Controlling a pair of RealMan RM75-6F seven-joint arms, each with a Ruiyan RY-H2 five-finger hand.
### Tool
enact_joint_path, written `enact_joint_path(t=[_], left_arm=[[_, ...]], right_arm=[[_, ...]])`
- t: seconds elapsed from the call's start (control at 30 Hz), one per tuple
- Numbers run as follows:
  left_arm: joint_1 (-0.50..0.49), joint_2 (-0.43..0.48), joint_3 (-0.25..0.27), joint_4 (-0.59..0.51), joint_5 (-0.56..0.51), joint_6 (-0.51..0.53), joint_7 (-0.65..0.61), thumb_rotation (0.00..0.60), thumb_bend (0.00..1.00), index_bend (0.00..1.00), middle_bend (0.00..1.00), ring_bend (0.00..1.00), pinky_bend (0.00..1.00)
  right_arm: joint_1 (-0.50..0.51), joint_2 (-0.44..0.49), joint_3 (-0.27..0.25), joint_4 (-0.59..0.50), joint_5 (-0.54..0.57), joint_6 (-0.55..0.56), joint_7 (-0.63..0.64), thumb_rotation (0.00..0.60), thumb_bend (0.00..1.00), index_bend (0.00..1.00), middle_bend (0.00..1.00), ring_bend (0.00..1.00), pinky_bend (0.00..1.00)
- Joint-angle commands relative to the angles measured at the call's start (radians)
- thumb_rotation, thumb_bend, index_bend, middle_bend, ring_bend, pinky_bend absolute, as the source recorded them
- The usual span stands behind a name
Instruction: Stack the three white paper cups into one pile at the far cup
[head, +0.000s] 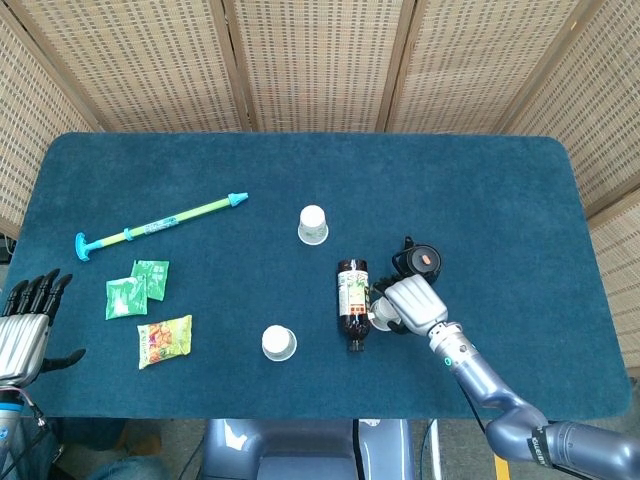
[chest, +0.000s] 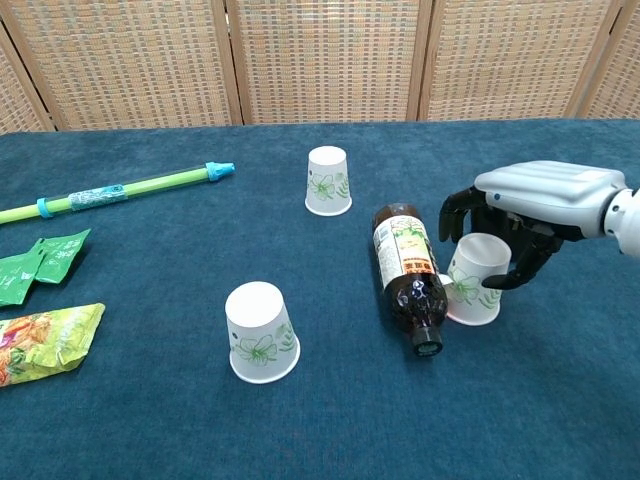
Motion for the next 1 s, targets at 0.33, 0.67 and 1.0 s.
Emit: enact_joint_path(t=[0.33,0.67,1.0], left_arm=[[-0.012,0.009,-0.005,0.001,-0.026,-0.022,-0.018,0.600,0.00,0.00,0.00,0.00,0.00],[-0.038,0.013,-0.020,0.018,-0.070,-0.063,-0.040,0.600,0.00,0.00,0.00,0.00,0.00],[-0.063,0.000,-0.040,0.039,-0.130,-0.092,-0.030,0.600,0.00,0.00,0.00,0.00,0.00]], right_arm=[[0.028,0.032,0.033,-0.066,0.005,0.032,0.030,0.600,0.49,0.44,0.50,0.47,0.54],[0.190,0.075,0.200,-0.091,0.209,-0.015,-0.124,0.600,0.49,0.44,0.50,0.47,0.54],[0.464,-0.076,0.270,0.182,0.487,-0.151,-0.219,0.600,0.50,0.44,0.50,0.47,0.54]])
